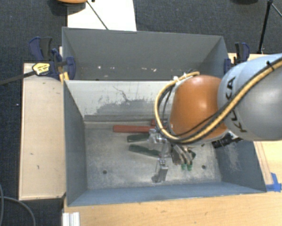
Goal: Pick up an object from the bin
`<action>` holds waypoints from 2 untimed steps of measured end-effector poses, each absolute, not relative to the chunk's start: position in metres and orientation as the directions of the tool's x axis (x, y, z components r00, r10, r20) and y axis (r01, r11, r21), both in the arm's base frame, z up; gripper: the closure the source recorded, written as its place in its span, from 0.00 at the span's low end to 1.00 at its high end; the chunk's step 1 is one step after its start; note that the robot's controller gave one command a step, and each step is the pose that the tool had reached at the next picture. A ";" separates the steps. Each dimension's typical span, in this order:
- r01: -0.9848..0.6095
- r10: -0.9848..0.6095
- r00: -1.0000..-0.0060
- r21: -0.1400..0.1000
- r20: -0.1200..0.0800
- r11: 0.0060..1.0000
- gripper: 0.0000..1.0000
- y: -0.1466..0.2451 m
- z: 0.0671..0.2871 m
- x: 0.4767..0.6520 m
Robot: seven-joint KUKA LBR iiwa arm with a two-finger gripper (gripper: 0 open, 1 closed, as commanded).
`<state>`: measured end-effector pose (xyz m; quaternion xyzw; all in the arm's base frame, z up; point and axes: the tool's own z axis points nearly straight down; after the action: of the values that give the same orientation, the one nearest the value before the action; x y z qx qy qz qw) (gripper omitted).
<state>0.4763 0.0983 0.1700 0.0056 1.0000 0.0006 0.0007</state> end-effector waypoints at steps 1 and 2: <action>0.103 0.103 -0.995 0.002 -0.005 0.995 0.00 0.078 0.122 0.501; 0.097 0.097 -0.995 0.002 -0.003 0.995 1.00 0.077 0.072 0.508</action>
Offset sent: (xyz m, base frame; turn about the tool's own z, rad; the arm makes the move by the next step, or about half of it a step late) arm 0.0307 -0.0214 -0.1000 0.0833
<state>0.5081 0.0773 0.0715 0.0485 0.9988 0.0007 0.0015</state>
